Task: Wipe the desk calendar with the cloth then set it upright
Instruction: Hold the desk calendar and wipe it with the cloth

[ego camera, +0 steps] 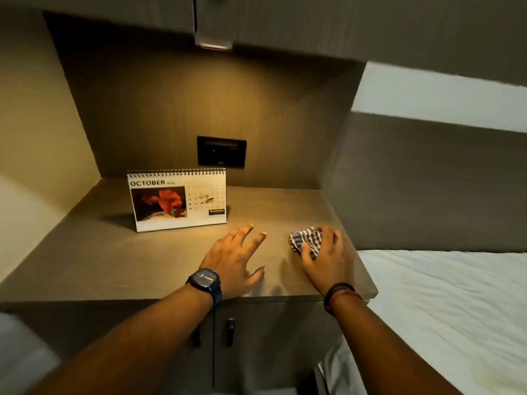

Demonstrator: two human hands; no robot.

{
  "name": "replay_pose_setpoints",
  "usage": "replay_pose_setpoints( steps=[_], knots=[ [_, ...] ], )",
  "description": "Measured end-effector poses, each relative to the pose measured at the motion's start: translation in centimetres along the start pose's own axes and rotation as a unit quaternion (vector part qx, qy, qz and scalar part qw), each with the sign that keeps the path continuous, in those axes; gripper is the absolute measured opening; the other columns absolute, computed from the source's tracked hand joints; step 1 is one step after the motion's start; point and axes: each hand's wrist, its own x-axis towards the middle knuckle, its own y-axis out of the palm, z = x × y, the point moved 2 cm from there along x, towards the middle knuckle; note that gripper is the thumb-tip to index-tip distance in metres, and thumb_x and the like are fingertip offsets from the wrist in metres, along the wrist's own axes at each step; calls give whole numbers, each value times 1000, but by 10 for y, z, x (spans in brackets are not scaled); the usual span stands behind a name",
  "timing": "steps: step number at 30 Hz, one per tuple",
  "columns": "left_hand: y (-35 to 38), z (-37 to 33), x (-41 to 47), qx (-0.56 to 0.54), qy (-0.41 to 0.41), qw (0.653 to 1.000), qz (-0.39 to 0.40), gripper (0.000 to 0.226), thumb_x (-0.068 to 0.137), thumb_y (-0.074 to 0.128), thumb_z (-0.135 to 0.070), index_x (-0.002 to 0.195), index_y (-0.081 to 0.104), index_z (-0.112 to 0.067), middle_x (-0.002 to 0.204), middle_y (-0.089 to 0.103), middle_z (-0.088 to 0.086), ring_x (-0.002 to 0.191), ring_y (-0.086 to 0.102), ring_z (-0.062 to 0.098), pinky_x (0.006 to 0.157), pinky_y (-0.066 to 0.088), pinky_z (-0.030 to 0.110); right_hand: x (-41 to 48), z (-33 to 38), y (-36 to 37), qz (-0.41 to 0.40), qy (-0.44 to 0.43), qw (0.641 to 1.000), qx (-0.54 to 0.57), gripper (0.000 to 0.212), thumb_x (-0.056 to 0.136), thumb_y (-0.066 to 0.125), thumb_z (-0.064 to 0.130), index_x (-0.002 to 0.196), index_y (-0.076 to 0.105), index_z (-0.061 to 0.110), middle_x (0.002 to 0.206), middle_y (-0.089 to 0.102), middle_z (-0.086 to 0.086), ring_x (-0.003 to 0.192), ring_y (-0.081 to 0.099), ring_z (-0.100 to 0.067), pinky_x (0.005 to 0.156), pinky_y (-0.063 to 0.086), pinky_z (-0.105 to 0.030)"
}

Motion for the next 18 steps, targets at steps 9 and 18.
replay_pose_setpoints(
  steps=[9, 18],
  knots=[
    [90, 42, 15, 8, -42, 992, 122, 87, 71, 23, -81, 144, 15, -34, 158, 10, 6, 143, 5, 26, 115, 4, 47, 21, -39, 73, 154, 74, 971, -166, 56, 81, 53, 50, 127, 39, 21, 121, 50, -13, 109, 46, -31, 90, 43, -49],
    [25, 83, 37, -39, -37, 998, -27, 68, 83, 38, -62, 141, 32, -27, 151, 30, 10, 137, 26, 29, 111, 22, 45, 45, 60, 100, 16, 113, 992, 52, 18, 81, 53, 14, 98, 57, 11, 99, 57, -15, 91, 54, -36, 71, 45, -39]
  ],
)
